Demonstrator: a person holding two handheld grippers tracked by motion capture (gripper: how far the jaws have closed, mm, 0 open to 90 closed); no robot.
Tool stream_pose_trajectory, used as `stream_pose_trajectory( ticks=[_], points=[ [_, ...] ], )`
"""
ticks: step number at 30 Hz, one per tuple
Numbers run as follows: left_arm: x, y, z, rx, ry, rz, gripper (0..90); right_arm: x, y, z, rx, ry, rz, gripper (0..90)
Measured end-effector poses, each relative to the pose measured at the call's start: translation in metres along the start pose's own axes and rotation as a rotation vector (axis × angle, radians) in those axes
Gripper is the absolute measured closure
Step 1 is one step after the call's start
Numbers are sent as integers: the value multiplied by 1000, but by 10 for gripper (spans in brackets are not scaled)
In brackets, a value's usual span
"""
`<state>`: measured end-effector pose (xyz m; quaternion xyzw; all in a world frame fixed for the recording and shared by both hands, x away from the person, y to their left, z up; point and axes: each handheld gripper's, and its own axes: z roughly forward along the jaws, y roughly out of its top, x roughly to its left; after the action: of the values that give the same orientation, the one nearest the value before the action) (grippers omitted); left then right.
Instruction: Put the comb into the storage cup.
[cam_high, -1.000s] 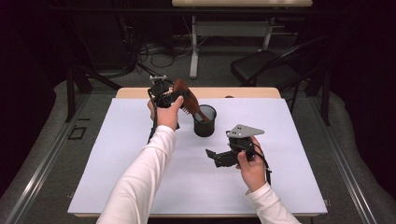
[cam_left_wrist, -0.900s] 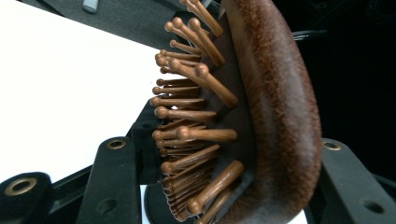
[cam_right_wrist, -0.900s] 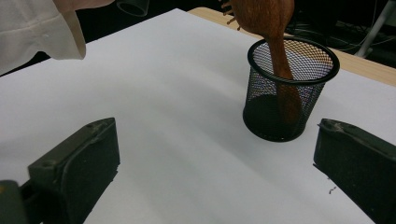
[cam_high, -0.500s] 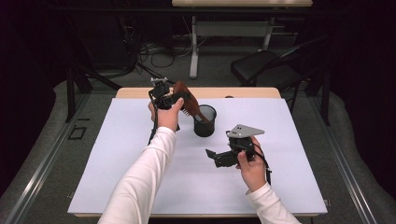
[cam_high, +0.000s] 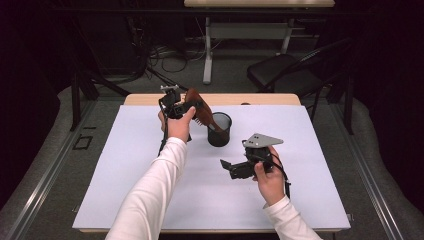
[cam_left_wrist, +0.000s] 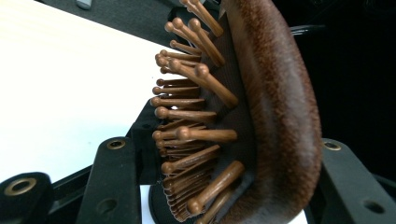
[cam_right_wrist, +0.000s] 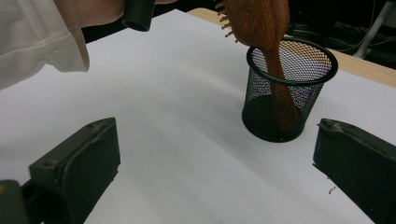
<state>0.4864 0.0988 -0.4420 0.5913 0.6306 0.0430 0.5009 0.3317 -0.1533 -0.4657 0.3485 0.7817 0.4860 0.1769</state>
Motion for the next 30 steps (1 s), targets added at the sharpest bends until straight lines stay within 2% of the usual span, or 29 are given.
stream_pose_trajectory(
  ticks=[10, 21, 25, 30],
  points=[
    [2, -2, 2, -2, -6, 19, 484, 0, 0, 0, 2, -1, -2, 4],
    [12, -3, 3, -7, -35, 1, 474, 0, 0, 0, -3, -2, -3, 7],
    [13, -4, 4, -18, -42, 24, 469, 0, 0, 0, -8, -4, 1, 11],
    [14, -3, 4, -14, -53, 23, 465, 0, 0, 0, -8, -4, 0, 11]
  ],
)
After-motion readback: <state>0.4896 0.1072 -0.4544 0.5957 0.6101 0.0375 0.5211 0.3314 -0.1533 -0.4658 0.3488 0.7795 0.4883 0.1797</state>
